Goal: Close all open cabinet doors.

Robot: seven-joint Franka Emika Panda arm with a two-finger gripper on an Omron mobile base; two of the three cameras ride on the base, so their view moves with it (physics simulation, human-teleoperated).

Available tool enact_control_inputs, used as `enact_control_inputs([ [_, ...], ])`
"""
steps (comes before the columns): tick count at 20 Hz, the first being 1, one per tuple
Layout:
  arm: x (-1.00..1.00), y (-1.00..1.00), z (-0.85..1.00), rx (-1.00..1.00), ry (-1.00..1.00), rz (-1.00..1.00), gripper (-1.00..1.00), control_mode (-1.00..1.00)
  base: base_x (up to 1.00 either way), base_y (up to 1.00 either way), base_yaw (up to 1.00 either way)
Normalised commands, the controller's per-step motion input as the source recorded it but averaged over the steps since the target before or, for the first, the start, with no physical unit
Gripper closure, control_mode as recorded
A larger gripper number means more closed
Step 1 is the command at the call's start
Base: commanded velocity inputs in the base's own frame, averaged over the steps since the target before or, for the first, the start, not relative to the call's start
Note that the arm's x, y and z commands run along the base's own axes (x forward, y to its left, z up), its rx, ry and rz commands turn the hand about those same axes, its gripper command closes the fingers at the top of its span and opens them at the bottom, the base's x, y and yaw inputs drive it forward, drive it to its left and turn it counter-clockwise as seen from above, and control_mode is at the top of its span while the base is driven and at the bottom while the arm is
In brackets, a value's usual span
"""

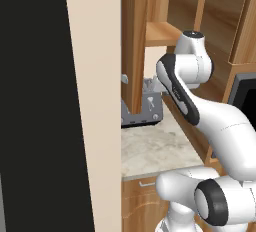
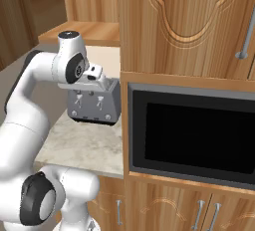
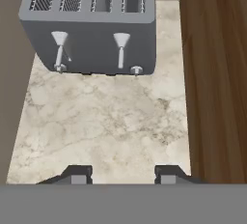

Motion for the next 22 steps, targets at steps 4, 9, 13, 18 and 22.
enact_control_inputs([
  [4,-0.16,0.0,-0.03,0.0,-0.03,0.0,-1.0,-1.0,0.0,0.0,0.0],
  [9,-0.23,0.35,-0.15,0.0,0.03,0.0,-1.0,-1.0,0.0,0.0,0.0],
  [13,-0.78,0.36,0.0,0.0,-0.1,0.0,-1.0,-1.0,0.0,0.0,0.0],
  [18,-0.78,0.31,0.15,0.0,-0.26,-0.01,-1.0,-1.0,0.0,0.0,0.0],
  [22,-0.58,0.03,0.25,0.0,-0.22,-0.02,-1.0,-1.0,0.0,0.0,0.0],
])
